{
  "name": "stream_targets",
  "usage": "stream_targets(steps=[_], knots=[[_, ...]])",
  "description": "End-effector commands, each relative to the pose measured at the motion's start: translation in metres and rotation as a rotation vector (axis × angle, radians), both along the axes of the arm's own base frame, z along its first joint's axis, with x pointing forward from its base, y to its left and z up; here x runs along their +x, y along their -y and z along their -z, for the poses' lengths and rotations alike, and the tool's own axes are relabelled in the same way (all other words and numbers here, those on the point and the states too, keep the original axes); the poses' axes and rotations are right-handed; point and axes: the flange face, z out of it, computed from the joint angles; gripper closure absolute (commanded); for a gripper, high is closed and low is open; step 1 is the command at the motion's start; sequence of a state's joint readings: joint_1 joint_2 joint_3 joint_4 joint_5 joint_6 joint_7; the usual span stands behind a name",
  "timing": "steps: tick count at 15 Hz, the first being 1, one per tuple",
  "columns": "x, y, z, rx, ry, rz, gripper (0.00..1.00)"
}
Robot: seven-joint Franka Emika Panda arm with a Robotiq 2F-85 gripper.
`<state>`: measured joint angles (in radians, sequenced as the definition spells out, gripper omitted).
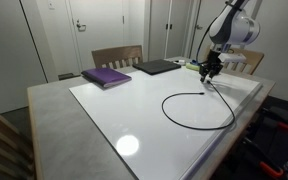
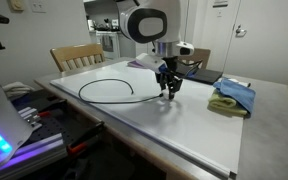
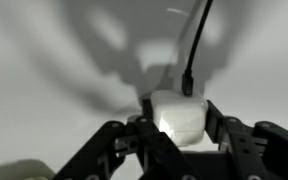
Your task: Form a loose circle with the cable
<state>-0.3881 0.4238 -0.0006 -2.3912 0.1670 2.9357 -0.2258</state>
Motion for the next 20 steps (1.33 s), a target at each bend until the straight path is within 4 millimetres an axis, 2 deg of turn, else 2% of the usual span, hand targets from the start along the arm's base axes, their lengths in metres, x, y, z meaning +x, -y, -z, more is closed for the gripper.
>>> stream_targets(steps=[1,4,7,12,13,14,19,20], knots=[[0.012,-0.01,-0.004,-0.046,-0.027,-0.193,0.74],[0.027,-0.021,-0.009,-0.059,-0.011,-0.356,0.74],[0.049,-0.042,-0.015,-0.064,0.035,-0.511,0.74],[0.095,-0.112,-0.023,-0.032,0.087,-0.777,0.74],[0.077,-0.101,-0.027,-0.05,0.082,-0.684,0.74],[0.082,-0.11,-0.028,-0.044,0.09,-0.697,0.49],[0.08,-0.103,-0.026,-0.049,0.082,-0.68,0.49],[0.079,-0.105,-0.028,-0.059,0.089,-0.678,0.74]])
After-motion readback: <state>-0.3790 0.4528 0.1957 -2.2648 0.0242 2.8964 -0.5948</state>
